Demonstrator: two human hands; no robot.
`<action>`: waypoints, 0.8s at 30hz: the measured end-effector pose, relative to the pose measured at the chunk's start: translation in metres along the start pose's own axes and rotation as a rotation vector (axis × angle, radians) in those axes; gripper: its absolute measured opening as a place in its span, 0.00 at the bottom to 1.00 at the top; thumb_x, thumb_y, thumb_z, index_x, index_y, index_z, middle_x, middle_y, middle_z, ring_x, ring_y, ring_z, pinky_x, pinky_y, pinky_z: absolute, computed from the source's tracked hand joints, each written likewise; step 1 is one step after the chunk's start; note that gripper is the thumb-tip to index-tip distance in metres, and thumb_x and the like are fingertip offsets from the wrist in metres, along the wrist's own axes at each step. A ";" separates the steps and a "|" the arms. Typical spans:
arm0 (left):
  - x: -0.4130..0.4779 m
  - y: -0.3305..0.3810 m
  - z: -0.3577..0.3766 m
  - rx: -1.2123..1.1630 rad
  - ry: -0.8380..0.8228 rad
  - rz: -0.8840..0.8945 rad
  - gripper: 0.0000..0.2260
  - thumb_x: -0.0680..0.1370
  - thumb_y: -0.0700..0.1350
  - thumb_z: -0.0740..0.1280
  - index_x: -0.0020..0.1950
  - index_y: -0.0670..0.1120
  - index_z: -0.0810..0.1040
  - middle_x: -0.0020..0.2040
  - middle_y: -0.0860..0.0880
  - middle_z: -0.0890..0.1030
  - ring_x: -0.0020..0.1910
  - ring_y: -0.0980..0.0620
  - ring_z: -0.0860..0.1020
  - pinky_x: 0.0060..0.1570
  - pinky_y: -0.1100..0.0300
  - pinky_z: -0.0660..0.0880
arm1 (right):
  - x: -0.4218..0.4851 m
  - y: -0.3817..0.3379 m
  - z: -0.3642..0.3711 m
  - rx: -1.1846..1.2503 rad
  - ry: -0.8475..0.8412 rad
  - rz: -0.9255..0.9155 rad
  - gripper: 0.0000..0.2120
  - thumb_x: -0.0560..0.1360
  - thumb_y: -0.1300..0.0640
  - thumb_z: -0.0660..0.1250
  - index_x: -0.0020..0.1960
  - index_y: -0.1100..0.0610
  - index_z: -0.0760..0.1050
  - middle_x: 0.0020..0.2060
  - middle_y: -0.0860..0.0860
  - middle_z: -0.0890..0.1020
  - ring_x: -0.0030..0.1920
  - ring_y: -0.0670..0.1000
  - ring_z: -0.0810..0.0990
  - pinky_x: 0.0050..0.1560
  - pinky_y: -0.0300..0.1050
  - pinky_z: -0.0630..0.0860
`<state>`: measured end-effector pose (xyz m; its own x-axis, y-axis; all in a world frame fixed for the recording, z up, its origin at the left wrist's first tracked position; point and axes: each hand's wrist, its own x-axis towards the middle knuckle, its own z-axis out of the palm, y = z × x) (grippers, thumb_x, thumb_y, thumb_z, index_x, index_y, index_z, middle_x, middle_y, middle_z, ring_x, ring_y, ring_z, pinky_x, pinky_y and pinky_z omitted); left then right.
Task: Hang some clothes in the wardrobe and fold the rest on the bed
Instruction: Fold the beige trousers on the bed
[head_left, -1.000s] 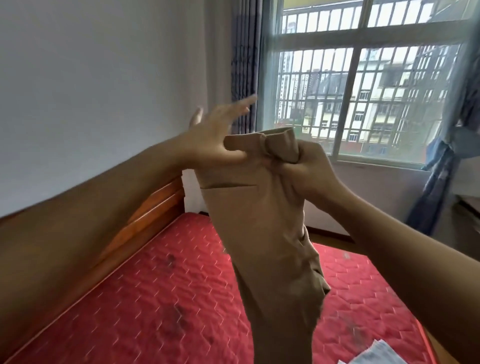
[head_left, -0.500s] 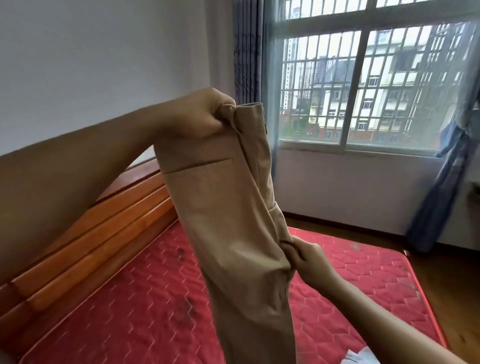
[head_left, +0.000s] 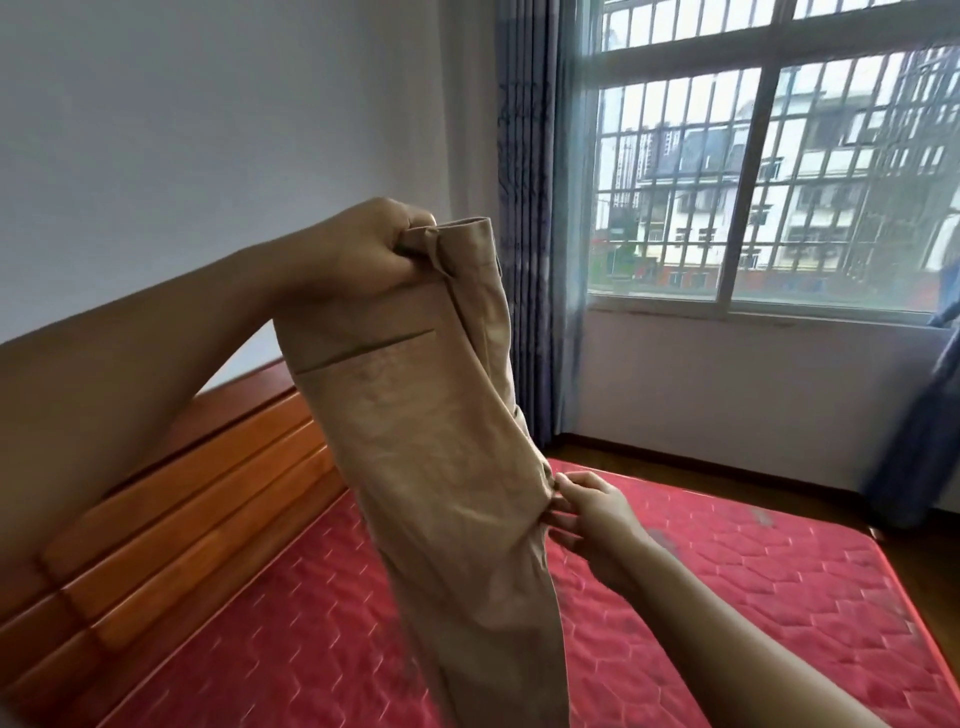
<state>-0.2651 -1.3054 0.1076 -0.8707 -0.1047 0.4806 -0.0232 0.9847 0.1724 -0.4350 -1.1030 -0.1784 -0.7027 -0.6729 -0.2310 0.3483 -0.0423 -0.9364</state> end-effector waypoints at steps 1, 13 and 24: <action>0.000 -0.013 -0.001 0.000 0.002 0.006 0.06 0.77 0.43 0.68 0.40 0.48 0.76 0.37 0.50 0.79 0.34 0.61 0.75 0.35 0.62 0.70 | 0.006 0.002 0.009 0.043 -0.044 0.060 0.08 0.80 0.52 0.69 0.54 0.56 0.78 0.40 0.55 0.83 0.40 0.54 0.81 0.41 0.45 0.79; 0.010 -0.151 -0.013 -0.077 0.010 0.086 0.04 0.74 0.45 0.63 0.39 0.50 0.75 0.37 0.50 0.79 0.35 0.59 0.75 0.37 0.59 0.71 | 0.074 0.012 0.083 0.445 0.289 -0.182 0.11 0.75 0.72 0.63 0.46 0.59 0.77 0.33 0.56 0.81 0.29 0.52 0.77 0.27 0.42 0.73; 0.050 -0.187 0.010 -0.159 -0.044 0.243 0.06 0.76 0.38 0.66 0.41 0.46 0.77 0.37 0.50 0.79 0.36 0.57 0.77 0.37 0.58 0.72 | 0.074 0.013 0.095 0.201 0.268 -0.155 0.07 0.78 0.64 0.68 0.54 0.62 0.83 0.41 0.59 0.84 0.36 0.52 0.79 0.36 0.44 0.73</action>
<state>-0.3095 -1.4929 0.0907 -0.8617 0.1407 0.4876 0.2628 0.9456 0.1915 -0.4239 -1.2236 -0.1823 -0.8853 -0.4304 -0.1760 0.3206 -0.2907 -0.9015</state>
